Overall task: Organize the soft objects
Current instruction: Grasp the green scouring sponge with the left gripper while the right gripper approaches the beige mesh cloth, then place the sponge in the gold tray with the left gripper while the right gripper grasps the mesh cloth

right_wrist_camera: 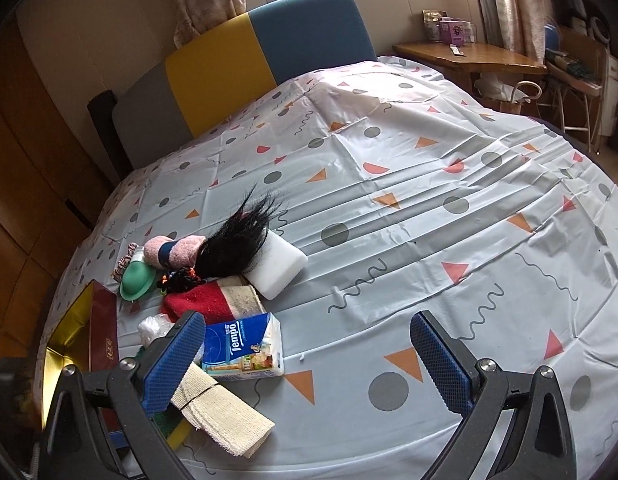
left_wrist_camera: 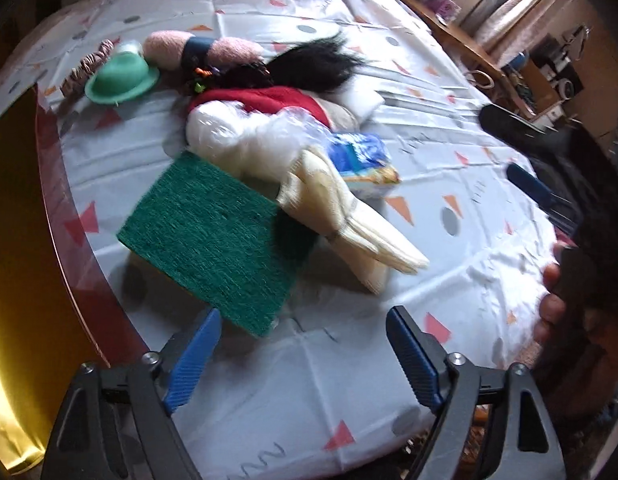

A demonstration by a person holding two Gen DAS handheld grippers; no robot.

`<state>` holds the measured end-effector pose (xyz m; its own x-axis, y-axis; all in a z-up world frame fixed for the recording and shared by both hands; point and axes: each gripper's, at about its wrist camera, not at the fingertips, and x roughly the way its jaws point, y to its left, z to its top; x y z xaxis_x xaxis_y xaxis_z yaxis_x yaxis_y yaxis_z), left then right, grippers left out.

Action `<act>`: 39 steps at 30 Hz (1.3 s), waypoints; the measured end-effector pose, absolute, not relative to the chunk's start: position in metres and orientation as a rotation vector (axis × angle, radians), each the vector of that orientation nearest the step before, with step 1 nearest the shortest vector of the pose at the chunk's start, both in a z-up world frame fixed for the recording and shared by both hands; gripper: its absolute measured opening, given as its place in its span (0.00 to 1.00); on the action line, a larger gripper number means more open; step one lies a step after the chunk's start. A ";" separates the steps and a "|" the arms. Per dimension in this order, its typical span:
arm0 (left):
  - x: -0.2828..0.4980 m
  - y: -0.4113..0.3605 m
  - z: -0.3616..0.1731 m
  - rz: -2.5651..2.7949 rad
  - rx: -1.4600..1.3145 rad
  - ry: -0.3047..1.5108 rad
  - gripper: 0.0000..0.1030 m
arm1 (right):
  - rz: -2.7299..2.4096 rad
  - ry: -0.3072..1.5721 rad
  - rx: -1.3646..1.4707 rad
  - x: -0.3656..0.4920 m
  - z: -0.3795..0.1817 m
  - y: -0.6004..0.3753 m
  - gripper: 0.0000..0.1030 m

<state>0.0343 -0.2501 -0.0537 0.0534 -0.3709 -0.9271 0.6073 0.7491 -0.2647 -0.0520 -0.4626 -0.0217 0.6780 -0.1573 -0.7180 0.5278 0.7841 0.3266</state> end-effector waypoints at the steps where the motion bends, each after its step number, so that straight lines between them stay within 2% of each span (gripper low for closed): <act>1: 0.037 -0.251 -0.054 -0.748 0.214 1.313 0.84 | -0.407 0.728 0.558 -0.053 -0.022 -0.463 1.00; 10: 0.081 -0.270 -0.053 -0.745 0.160 1.248 0.86 | -0.399 0.711 0.593 -0.056 -0.020 -0.467 1.00; 15: 0.106 -0.252 -0.048 -0.656 0.007 1.268 0.86 | -0.395 0.704 0.619 -0.058 -0.021 -0.472 1.00; 31: 0.130 -0.287 -0.076 -0.444 0.042 1.313 0.83 | -0.367 0.737 0.599 -0.050 -0.026 -0.467 1.00; 39: 0.118 -0.279 -0.083 -0.486 0.049 1.295 0.75 | -0.333 0.766 0.560 -0.043 -0.027 -0.458 1.00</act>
<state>0.1181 -0.2793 -0.0826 0.1862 -0.3184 -0.9295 0.3719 0.8985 -0.2333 -0.0434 -0.4584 -0.0266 0.6795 -0.0827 -0.7290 0.4767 0.8051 0.3530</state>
